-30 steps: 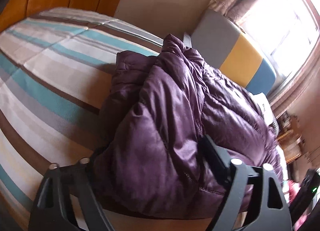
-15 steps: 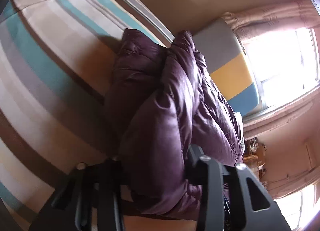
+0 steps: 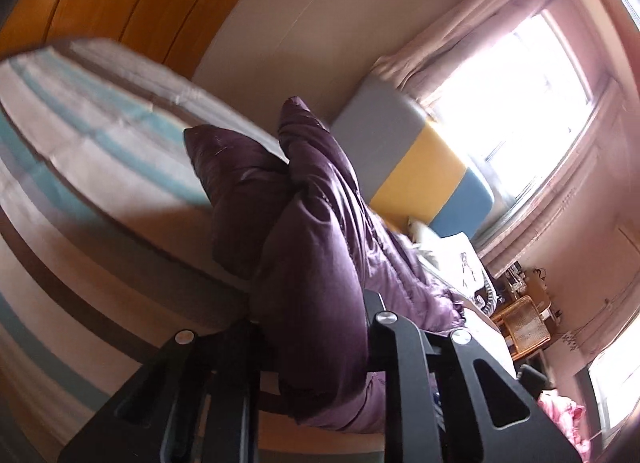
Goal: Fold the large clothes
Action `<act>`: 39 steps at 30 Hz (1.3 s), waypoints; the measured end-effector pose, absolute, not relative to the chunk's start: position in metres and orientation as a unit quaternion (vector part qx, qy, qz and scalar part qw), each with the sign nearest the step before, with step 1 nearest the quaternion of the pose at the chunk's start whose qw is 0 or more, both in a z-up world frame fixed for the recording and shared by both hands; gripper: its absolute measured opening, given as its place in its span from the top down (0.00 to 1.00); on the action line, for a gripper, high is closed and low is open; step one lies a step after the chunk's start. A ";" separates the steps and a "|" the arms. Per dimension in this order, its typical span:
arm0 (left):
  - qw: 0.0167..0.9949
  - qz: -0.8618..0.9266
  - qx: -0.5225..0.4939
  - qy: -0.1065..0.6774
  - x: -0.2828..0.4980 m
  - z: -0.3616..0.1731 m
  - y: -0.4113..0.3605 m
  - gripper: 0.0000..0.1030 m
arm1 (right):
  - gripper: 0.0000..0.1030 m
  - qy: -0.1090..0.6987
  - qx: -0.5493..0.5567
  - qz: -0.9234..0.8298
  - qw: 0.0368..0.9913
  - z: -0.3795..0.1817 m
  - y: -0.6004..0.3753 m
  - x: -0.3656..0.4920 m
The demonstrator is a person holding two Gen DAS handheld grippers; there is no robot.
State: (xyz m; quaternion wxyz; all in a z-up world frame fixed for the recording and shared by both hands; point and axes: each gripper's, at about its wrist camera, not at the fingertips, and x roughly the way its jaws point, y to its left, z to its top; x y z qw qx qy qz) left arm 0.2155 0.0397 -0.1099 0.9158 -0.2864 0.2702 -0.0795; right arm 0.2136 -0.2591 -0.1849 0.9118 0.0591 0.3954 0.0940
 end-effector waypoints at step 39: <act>0.982 -0.081 0.033 0.170 0.189 -0.010 -0.142 0.76 | 0.84 0.362 0.172 -0.108 0.910 -0.148 -0.449 0.166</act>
